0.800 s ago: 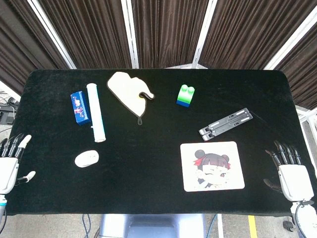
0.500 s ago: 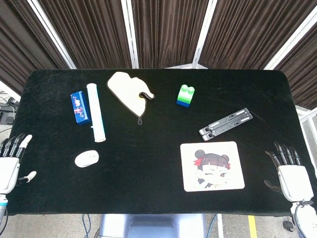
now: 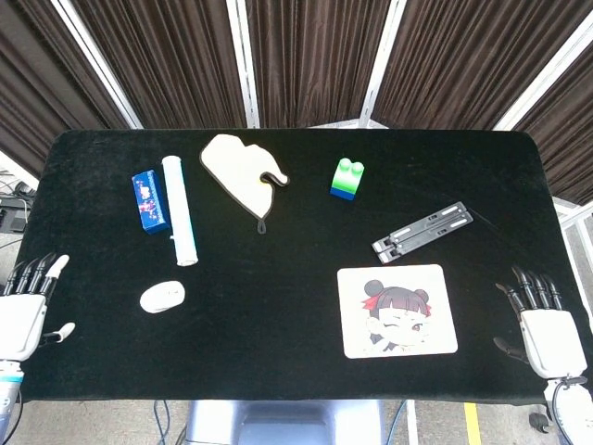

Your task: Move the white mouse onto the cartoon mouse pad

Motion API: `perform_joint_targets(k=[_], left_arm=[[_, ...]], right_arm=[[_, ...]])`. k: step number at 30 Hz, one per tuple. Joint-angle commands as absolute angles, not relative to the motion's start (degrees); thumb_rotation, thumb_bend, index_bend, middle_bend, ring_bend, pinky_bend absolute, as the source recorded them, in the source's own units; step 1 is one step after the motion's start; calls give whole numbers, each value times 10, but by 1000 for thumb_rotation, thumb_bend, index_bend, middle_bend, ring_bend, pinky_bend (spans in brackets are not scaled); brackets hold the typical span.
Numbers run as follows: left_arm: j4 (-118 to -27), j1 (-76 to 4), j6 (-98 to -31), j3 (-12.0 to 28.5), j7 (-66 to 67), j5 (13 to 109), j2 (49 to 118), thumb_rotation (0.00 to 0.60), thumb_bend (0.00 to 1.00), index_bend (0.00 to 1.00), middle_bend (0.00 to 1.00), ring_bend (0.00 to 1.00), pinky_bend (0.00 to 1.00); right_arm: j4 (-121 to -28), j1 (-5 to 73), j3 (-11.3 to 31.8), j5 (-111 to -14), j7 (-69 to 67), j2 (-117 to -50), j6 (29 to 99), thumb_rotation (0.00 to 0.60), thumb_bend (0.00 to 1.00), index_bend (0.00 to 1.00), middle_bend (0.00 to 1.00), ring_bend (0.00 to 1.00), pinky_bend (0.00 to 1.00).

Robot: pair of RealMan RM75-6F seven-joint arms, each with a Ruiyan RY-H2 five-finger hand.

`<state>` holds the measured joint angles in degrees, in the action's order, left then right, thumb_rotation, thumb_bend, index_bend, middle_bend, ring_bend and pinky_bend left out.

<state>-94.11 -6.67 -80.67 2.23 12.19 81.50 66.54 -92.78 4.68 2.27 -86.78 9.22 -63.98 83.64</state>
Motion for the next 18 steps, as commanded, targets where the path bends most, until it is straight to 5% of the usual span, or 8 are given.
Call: perform_joint_targets(k=[1,11,18], left_arm=[[-947,-68,-807,25,132,809,671,600,120,7,0,0,0],[-988,-102,-774,64,211,732,721,600,124,316,0,0,0],[-1005,-141,-740,89,299,638,767,600,125,330,0,0,0]], right_arm=[[-929,47,21,-868,91,-638,834,600,24,179,0,0,0],[-948,43,20,-877,64,-621,843,600,25,178,0,0,0],[-951,44,16,-884,56,-616,839,600,25,179,0,0,0]])
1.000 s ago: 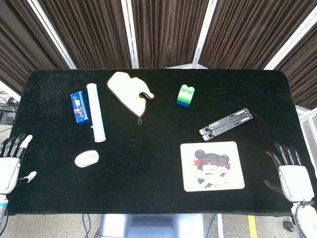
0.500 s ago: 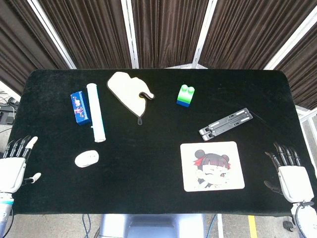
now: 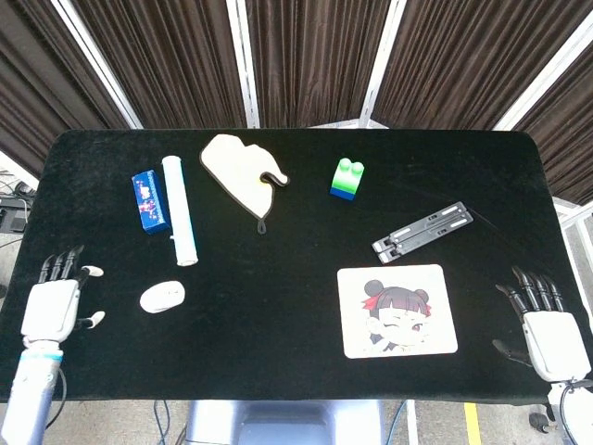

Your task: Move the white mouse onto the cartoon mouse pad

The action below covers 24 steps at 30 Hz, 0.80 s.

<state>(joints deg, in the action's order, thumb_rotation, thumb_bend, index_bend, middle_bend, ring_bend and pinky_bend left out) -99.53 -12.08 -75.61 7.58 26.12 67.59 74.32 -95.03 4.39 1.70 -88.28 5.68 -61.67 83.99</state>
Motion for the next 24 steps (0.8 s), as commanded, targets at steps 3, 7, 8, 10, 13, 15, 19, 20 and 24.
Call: perform_joint_targets(k=[3,7,8,10,13,15,19,20,24], left_arm=[[-1010,-158,-737,96,349,593,791,600,124,328,0,0,0],[-1019,-179,-751,107,409,546,827,600,124,315,0,0,0],[-1019,-183,-754,109,418,539,833,600,125,310,0,0,0],[-1019,-188,-757,110,428,529,840,600,125,302,0,0,0],[-1017,-198,-756,112,444,511,852,600,125,278,0,0,0],[-1014,-204,-757,113,451,502,858,600,125,271,0,0,0],[-998,-220,-752,116,471,479,876,600,123,271,0,0,0],[-995,-223,-751,116,475,474,880,600,126,271,0,0,0],[-977,-236,-748,117,484,457,899,600,124,273,0,0,0]], right_arm=[[-951,45,14,-888,55,-616,838,600,27,179,0,0,0],[-955,44,13,-886,56,-615,837,600,31,178,0,0,0],[-955,44,13,-887,55,-615,837,600,31,178,0,0,0],[-956,44,13,-888,54,-614,838,600,30,178,0,0,0],[-957,44,14,-890,51,-612,840,600,31,179,0,0,0],[-958,44,13,-891,49,-612,840,600,31,179,0,0,0],[-958,43,12,-892,41,-610,842,600,31,179,0,0,0],[-958,43,12,-893,40,-609,842,600,31,178,0,0,0],[-959,43,13,-891,36,-607,841,600,31,178,0,0,0]])
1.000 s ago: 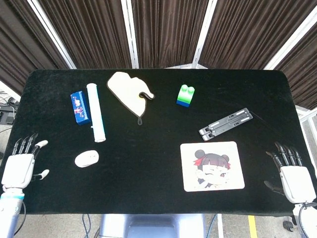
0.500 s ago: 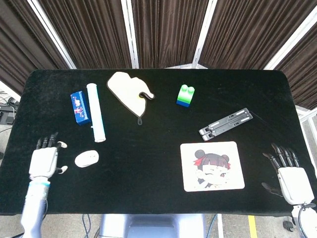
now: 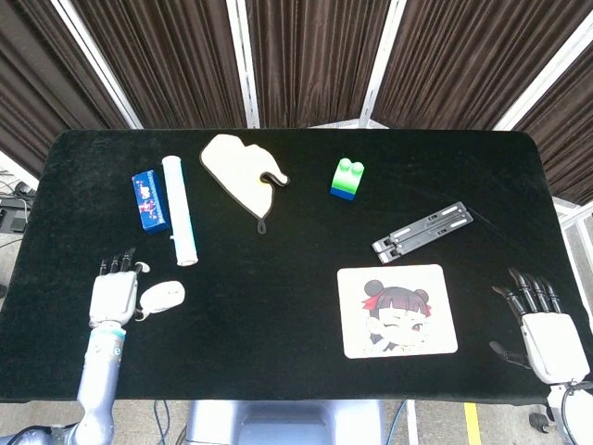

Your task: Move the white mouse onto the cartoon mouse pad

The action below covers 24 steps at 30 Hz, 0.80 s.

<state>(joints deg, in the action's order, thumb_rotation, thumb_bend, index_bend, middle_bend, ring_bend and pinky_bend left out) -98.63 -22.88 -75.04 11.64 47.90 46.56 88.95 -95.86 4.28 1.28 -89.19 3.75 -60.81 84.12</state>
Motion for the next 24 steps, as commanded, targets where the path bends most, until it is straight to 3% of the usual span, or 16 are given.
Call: perform_joint_targets(k=[1,12,16,22,24], left_arm=[[-972,-239,-748,117,485,454,904,600,123,275,0,0,0],[-926,-261,-736,110,479,434,945,600,123,293,0,0,0],[-916,-265,-734,104,478,432,953,600,124,349,0,0,0],[-902,-267,-739,99,466,437,965,600,323,531,0,0,0],[-903,-264,-747,97,452,454,967,600,337,543,0,0,0]], right_arm=[[-959,43,13,-891,35,-607,840,600,31,179,0,0,0],[-960,42,14,-889,29,-604,840,600,31,179,0,0,0],[-960,43,13,-889,29,-604,838,600,31,178,0,0,0],[-962,43,12,-890,25,-603,837,600,31,178,0,0,0],[-962,42,13,-889,25,-603,838,600,31,179,0,0,0]])
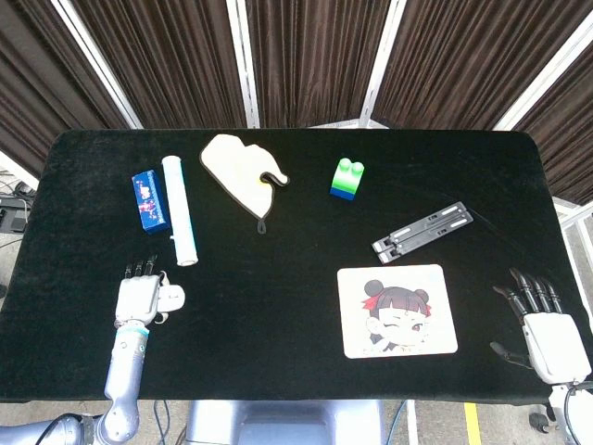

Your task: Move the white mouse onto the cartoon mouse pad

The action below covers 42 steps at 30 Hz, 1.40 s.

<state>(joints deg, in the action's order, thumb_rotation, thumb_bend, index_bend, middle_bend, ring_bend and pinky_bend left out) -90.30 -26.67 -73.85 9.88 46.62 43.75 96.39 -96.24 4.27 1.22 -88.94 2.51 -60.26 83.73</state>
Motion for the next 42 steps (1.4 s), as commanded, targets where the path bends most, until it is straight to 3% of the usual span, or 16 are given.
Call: perform_joint_targets(k=[1,11,18,31,42], left_arm=[[-905,-263,-750,95,446,461,966,600,338,544,0,0,0],[-983,-274,-768,89,453,521,937,600,338,546,0,0,0],[-1009,-322,-748,119,504,505,942,600,337,545,0,0,0],[-910,-462,-649,178,564,486,1006,600,337,545,0,0,0],[-788,-578,-588,244,586,379,1100,600,340,531,0,0,0]], right_arm=[[-962,42,13,-889,25,-603,838,600,31,179,0,0,0],[-964,43,14,-883,25,-602,833,600,33,179,0,0,0],[-961,45,18,-871,15,-600,828,600,34,178,0,0,0],[-942,48,38,-829,-13,-594,815,600,34,179,0,0,0],[-934,49,44,-815,-30,-590,808,600,34,179,0,0,0]])
